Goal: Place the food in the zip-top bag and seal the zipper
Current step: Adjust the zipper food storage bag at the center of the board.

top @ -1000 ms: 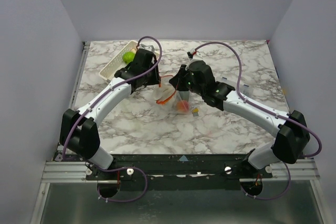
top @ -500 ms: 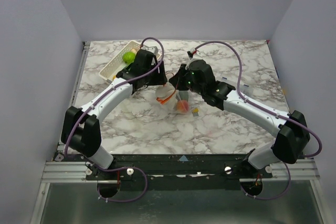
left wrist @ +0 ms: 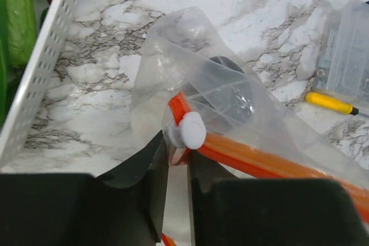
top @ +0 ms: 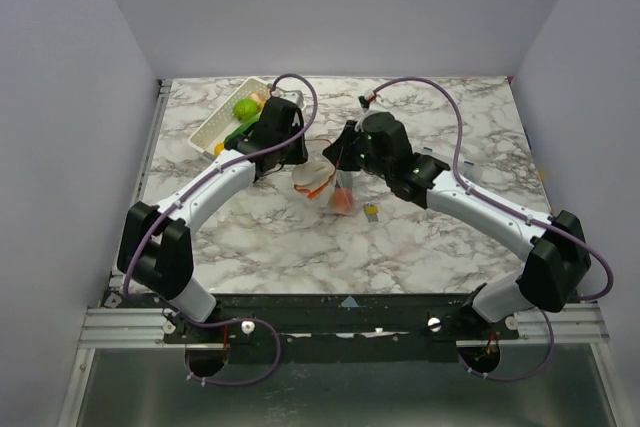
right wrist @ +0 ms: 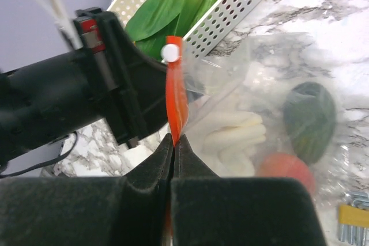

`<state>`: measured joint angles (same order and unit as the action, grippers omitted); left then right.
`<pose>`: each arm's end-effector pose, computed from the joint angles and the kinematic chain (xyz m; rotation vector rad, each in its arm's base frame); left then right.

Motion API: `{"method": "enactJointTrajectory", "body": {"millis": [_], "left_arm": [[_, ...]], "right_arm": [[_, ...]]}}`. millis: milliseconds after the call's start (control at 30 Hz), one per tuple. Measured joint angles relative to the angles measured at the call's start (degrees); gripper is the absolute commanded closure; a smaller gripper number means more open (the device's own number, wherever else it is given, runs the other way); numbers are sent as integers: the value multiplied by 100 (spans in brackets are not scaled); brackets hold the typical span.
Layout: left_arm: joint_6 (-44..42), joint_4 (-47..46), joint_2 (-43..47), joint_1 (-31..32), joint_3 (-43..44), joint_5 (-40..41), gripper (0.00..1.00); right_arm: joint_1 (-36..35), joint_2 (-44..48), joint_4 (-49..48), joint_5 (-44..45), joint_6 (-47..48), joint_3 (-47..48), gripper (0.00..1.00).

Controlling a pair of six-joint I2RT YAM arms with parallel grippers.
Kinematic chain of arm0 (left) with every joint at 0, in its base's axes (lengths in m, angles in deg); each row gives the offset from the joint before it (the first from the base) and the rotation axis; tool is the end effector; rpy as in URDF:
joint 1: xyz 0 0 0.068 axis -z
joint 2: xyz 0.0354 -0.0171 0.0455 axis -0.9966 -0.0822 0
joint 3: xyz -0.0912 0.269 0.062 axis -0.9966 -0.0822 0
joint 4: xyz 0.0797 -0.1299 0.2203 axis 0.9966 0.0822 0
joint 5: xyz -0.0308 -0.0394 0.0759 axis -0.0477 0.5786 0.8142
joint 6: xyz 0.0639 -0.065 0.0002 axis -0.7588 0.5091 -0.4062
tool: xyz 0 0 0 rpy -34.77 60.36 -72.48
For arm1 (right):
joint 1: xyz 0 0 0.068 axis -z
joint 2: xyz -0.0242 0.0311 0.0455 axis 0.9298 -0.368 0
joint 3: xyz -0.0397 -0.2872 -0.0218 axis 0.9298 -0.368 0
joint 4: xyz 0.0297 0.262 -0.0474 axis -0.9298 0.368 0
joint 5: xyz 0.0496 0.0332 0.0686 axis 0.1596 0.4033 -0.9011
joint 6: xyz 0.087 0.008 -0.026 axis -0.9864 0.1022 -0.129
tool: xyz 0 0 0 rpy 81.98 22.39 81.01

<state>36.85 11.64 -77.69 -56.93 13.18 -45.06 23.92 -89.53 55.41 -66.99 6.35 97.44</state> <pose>0.3499 -0.1880 0.2666 0.0056 2.3312 -0.4948 0.2901 0.2736 0.3254 -0.0756 2.0418 0.8193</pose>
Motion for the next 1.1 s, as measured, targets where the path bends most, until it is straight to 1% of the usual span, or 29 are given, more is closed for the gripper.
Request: {"method": "enactJointTrajectory", "body": {"millis": [67,200,300,400,467,567,733,933,1000,1100], "left_arm": [[-146,186,111,28,142,120,100],[-387,767,496,66,385,149,100],[-599,1274,761,85,726,-181,100],[-743,1711,800,111,1165,-643,100],[-804,1825,826,107,1202,-944,100],[-793,1843,901,83,1043,-1191,100],[-533,1519,1132,-92,730,-1834,100],[562,376,1147,-662,404,-3576,100],[870,48,1016,-732,400,-3958,95],[1110,-208,774,-737,461,-4242,86]], "right_arm": [[61,4,-4,-2,22,-9,99],[352,46,2,-4,63,-101,99],[525,46,44,0,166,-98,99],[560,44,151,24,291,-48,99],[553,44,221,59,354,-2,99],[555,44,385,131,461,63,99],[549,186,678,170,601,118,99],[549,603,955,254,756,234,99],[549,767,1036,367,807,267,99],[551,879,1069,553,863,267,99]]}}
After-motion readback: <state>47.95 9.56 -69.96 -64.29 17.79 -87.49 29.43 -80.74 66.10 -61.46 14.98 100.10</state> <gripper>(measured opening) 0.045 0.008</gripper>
